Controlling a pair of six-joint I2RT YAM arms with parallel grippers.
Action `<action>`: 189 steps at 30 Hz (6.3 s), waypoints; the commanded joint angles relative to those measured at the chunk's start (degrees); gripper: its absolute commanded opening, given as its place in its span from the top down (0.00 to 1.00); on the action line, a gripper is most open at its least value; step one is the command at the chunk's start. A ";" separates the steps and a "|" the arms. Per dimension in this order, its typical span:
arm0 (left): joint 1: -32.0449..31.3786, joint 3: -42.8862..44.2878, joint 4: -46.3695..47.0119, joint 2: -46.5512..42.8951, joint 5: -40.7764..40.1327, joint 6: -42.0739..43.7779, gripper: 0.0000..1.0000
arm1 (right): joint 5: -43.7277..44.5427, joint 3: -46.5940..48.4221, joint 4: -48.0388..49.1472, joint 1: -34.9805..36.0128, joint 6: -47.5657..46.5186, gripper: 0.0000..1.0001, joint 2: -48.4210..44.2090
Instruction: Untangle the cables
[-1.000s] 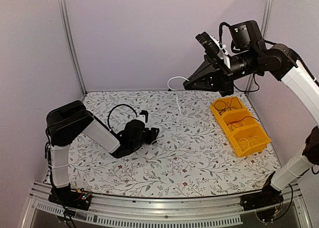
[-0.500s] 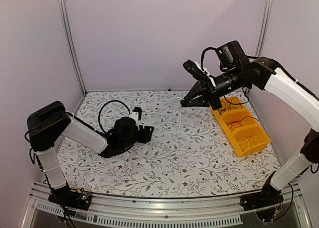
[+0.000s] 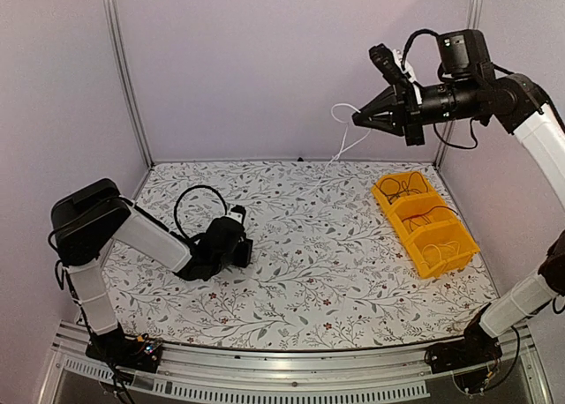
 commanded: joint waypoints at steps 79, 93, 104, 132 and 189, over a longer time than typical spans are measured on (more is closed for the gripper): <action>1.45 23.82 -33.55 -28.07 22.68 11.45 0.32 | -7.11 -27.72 16.80 -11.96 0.49 1.00 -1.25; 6.06 30.02 -49.77 -18.81 42.74 -2.47 0.27 | -7.56 -27.72 16.12 -11.97 0.34 1.00 -1.15; 6.18 42.73 -84.84 -6.85 26.96 11.04 0.34 | -7.85 -28.42 16.10 -11.88 -0.23 1.00 -1.11; 3.88 33.35 -67.78 -4.04 -3.89 13.68 0.15 | -7.96 -29.33 16.50 -11.88 -0.21 1.00 -1.77; 6.52 25.89 -43.53 -13.57 7.96 21.69 0.18 | 36.18 -40.60 -6.85 -27.49 -23.50 1.00 -14.36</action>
